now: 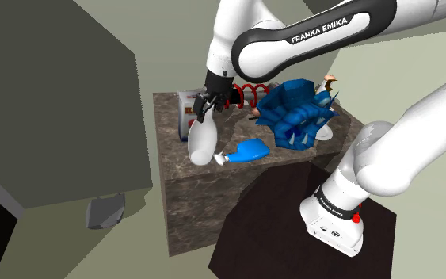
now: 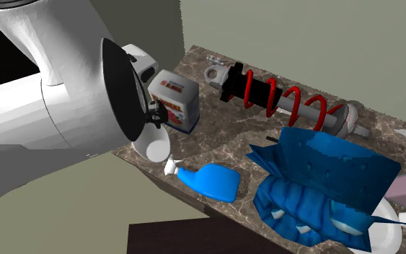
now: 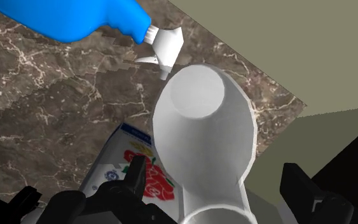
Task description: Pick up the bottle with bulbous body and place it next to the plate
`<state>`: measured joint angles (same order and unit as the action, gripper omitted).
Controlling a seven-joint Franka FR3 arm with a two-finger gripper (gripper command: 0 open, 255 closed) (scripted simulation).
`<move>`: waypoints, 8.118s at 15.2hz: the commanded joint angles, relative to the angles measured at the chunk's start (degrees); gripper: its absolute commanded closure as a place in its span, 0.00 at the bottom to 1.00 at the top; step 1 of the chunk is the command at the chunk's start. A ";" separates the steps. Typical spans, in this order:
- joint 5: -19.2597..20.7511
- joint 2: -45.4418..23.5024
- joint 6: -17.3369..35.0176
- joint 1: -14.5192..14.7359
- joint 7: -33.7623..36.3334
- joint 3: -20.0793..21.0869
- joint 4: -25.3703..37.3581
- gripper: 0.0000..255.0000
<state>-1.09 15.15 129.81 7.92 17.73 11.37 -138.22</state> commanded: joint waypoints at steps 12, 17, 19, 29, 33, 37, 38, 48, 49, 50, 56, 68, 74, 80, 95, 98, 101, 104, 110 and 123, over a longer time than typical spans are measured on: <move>-0.07 0.36 -0.82 0.02 -0.08 -0.05 0.46 1.00; -0.31 1.93 -4.91 0.06 -0.40 -0.30 3.01 1.00; -0.38 2.46 -6.53 0.07 -0.51 -0.39 4.10 1.00; -0.55 4.26 -14.46 0.05 -0.90 -0.81 10.26 1.00; -0.55 4.61 -17.58 0.01 -1.01 -0.95 13.03 1.00; -0.52 4.75 -20.67 -0.04 -1.08 -1.07 15.98 1.00; -0.51 4.75 -21.44 -0.05 -1.10 -1.09 16.75 1.00; -0.31 4.09 -29.11 -0.22 -1.18 -1.28 25.08 1.00; -0.29 3.96 -29.88 -0.24 -1.18 -1.29 25.98 1.00; -0.26 3.81 -30.65 -0.25 -1.18 -1.30 26.90 1.00; -0.05 2.65 -35.30 -0.36 -1.14 -1.32 32.70 1.00; 0.56 -1.20 -45.02 -0.54 -0.87 -1.11 46.21 1.00; 0.63 -1.42 -48.77 -0.95 -1.90 -1.77 50.19 1.00; 0.35 8.23 -49.16 -2.82 -9.09 -7.06 40.98 1.00; 6.73 24.06 -53.85 -6.73 -27.23 -21.55 30.33 1.00; 8.75 25.84 -54.94 -7.47 -31.07 -24.70 30.00 1.00; 10.92 27.15 -55.98 -8.10 -35.01 -27.99 30.24 1.00; 13.13 27.95 -56.94 -8.65 -39.07 -31.37 31.03 1.00; 17.58 28.12 -58.53 -9.06 -47.47 -38.66 34.28 1.00; 24.73 21.83 -60.51 -4.61 -67.50 -59.04 49.46 1.00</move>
<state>23.01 37.25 69.34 2.88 -47.88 -45.78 -89.86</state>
